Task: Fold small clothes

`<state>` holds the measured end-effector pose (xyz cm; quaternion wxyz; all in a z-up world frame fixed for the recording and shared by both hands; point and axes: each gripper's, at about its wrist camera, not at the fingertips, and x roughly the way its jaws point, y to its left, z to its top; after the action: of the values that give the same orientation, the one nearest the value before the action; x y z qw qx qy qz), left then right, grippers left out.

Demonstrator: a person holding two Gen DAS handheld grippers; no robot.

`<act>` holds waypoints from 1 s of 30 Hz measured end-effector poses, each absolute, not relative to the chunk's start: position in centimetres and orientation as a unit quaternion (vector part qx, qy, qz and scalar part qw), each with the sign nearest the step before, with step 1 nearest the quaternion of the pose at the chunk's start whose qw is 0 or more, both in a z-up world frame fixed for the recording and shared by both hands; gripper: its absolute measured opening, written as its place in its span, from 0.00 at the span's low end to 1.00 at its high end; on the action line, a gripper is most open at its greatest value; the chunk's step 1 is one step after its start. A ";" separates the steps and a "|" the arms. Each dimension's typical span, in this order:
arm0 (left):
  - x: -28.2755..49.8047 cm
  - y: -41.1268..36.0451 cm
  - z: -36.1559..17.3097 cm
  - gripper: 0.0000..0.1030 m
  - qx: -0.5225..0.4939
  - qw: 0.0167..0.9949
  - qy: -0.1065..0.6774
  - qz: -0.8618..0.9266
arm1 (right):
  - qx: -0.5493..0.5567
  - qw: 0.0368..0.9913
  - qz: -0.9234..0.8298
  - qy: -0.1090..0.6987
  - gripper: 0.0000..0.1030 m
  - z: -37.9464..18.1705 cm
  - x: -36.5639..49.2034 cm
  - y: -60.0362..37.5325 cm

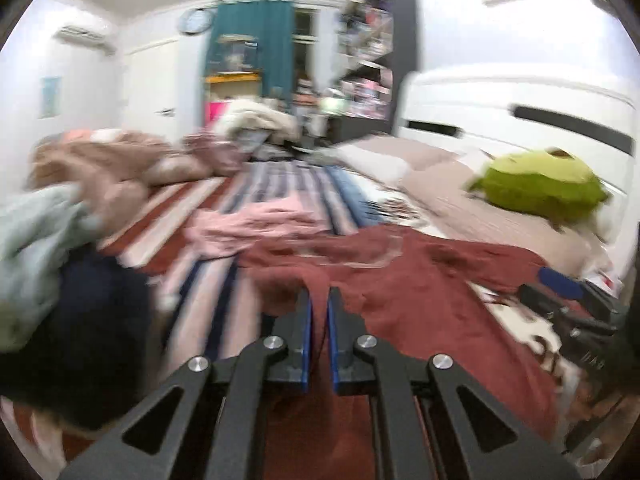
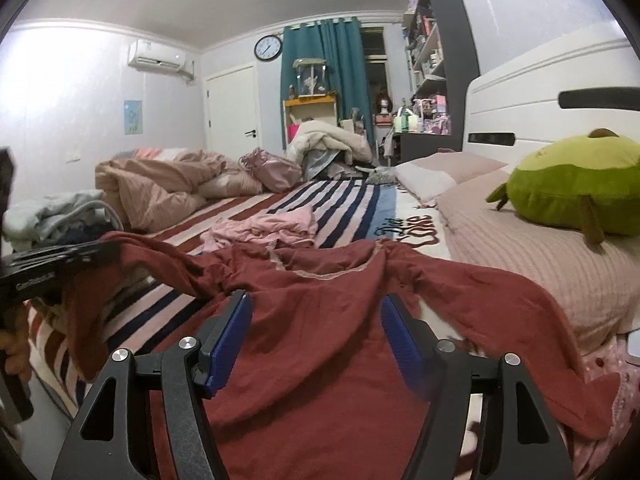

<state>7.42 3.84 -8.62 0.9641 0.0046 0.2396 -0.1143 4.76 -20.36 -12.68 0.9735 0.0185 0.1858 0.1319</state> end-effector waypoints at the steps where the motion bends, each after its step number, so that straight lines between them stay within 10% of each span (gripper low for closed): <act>1: 7.9 2.8 -8.7 0.05 -0.001 0.958 0.251 -0.141 | 0.019 0.974 0.128 0.186 0.65 -12.7 4.5 -21.1; 9: 12.1 -6.2 -17.5 0.17 -0.008 0.892 0.390 -0.228 | 0.032 0.976 0.090 0.197 0.70 -13.2 3.5 -26.0; 13: 9.8 -4.0 -16.2 0.66 -0.046 0.900 0.360 -0.242 | 0.029 0.975 0.084 0.205 0.74 -13.7 3.1 -25.8; 24: 5.1 7.8 -12.0 0.74 -0.058 0.950 0.295 -0.081 | 0.037 0.911 0.254 0.323 0.74 -17.0 4.3 -14.5; 26: 4.0 9.0 -12.2 0.77 -0.069 0.952 0.288 -0.075 | 0.035 0.900 0.260 0.347 0.70 -18.5 4.7 -13.1; 28: 3.6 10.0 -12.5 0.79 -0.089 0.951 0.283 -0.088 | -0.015 0.903 0.208 0.376 0.22 -20.3 5.5 -12.1; 30: 2.9 10.5 -12.6 0.79 -0.090 0.951 0.279 -0.094 | -0.017 0.906 0.196 0.375 0.08 -20.4 5.6 -13.3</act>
<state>2.92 10.46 -12.60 0.9512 -0.0904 0.2794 -0.0944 5.57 -13.32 -20.44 0.9058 -0.0167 0.3753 0.1960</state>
